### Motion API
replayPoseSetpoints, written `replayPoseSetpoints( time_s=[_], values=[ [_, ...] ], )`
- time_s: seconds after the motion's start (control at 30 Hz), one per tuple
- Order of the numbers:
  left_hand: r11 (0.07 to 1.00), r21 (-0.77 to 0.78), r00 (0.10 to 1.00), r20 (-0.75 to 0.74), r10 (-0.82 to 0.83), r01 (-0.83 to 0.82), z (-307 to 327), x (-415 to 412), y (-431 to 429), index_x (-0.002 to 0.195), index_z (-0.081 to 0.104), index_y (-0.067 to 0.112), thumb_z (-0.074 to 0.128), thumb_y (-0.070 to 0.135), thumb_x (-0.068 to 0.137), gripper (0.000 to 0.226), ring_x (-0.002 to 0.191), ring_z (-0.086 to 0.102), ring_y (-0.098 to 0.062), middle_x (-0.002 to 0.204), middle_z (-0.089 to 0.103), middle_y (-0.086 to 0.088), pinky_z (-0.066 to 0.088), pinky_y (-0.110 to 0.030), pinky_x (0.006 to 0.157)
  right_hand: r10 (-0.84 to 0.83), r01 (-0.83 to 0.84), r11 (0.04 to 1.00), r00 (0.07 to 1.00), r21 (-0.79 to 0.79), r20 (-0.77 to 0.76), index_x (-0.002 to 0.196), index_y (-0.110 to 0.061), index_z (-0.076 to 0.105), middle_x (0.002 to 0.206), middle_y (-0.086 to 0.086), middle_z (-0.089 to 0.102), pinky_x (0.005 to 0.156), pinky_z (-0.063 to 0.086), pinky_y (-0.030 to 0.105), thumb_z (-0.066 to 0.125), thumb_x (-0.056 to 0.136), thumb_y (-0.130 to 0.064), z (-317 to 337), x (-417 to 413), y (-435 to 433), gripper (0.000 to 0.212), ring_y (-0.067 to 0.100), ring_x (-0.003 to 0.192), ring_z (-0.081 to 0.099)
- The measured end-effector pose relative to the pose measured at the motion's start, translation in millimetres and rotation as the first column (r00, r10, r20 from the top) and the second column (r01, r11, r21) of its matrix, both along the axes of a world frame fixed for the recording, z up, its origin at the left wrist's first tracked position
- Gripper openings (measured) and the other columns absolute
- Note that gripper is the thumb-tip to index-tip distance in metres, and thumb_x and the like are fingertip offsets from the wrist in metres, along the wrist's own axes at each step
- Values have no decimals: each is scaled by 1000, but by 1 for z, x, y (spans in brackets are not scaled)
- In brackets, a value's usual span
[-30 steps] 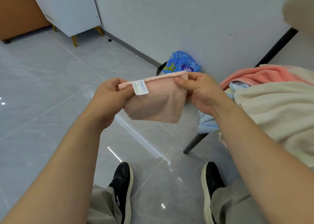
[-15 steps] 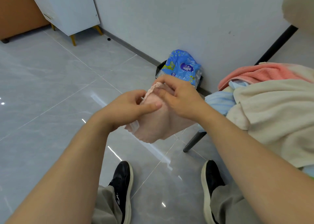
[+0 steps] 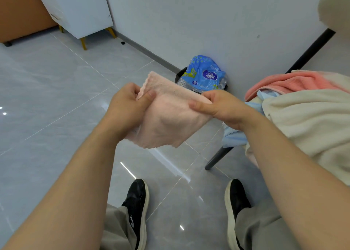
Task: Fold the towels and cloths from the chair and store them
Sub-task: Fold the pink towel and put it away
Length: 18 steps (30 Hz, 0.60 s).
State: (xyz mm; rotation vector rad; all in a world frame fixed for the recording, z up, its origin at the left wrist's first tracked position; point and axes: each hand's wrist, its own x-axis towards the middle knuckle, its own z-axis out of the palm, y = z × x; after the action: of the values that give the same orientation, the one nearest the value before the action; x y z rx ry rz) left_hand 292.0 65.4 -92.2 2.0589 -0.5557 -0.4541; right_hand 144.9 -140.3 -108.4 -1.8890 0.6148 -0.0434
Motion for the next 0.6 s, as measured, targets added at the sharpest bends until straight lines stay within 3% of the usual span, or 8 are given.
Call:
replayPoseSetpoints(
  time_s=[0.07, 0.13, 0.2, 0.3, 0.37, 0.47, 0.53, 0.6],
  values=[
    [1000, -14, 1000, -24, 9, -9, 1, -1, -1, 96, 58, 21, 57, 49, 96, 29, 84, 61, -15, 94, 65, 3, 46, -33, 66, -14, -1, 978, 998, 209, 68, 83, -17, 67, 77, -5, 65, 68, 53, 23, 79, 82, -27, 3, -2, -2, 15, 8, 73, 60],
    [998, -52, 996, -83, 35, -40, 1, -1, -2, 101, 59, 19, 56, 49, 97, 30, 87, 62, -18, 100, 66, 0, 51, -37, 69, -82, 22, 904, 989, 427, 124, 102, -11, 70, 93, 4, 70, 81, 59, 34, 76, 80, -17, 4, -3, -4, 23, 16, 87, 66],
    [989, -118, 977, -205, 66, -92, 2, -1, -4, 105, 60, 16, 58, 48, 96, 34, 89, 64, -21, 103, 68, -4, 54, -43, 75, -232, 92, 800, 959, 592, 164, 120, -9, 64, 105, 7, 68, 84, 57, 41, 72, 82, -16, 3, 1, -4, 39, 21, 95, 65],
    [973, -180, 932, -353, 75, -146, 0, -4, -8, 107, 63, 12, 59, 44, 98, 33, 90, 68, -21, 102, 71, -4, 56, -40, 74, -371, 159, 628, 921, 762, 114, 138, -9, 56, 124, 7, 66, 86, 57, 39, 61, 97, -31, -5, 9, 5, 47, 25, 110, 63],
    [964, -194, 905, -416, 84, -179, 0, -8, -12, 104, 64, 12, 59, 39, 100, 28, 92, 71, -21, 103, 73, -6, 59, -40, 79, -311, 172, 562, 950, 809, 14, 136, -14, 59, 126, 5, 68, 90, 55, 39, 57, 97, -40, -9, 11, 14, 47, 23, 114, 66],
    [951, -197, 886, -446, 128, -237, 0, -6, -13, 103, 64, 10, 59, 36, 100, 26, 90, 68, -25, 104, 72, -10, 57, -42, 81, -160, 128, 620, 987, 774, -36, 137, -13, 57, 116, 4, 69, 84, 57, 36, 70, 84, -24, -13, 8, 21, 55, 19, 98, 69],
    [950, -190, 889, -434, 144, -247, -1, -4, -12, 104, 63, 9, 58, 35, 100, 27, 87, 65, -24, 103, 70, -10, 56, -42, 78, -221, 162, 643, 975, 749, -21, 145, -13, 47, 118, 5, 69, 77, 60, 38, 73, 81, -11, -11, 10, 18, 69, 21, 94, 70],
    [946, -209, 886, -444, 133, -246, -3, -3, -13, 102, 63, 10, 58, 33, 101, 24, 84, 68, -19, 100, 72, -6, 58, -34, 71, -357, 230, 624, 934, 747, 11, 155, -20, 32, 124, 3, 69, 73, 60, 42, 70, 88, -5, -9, 12, 15, 79, 22, 95, 72]
  ],
)
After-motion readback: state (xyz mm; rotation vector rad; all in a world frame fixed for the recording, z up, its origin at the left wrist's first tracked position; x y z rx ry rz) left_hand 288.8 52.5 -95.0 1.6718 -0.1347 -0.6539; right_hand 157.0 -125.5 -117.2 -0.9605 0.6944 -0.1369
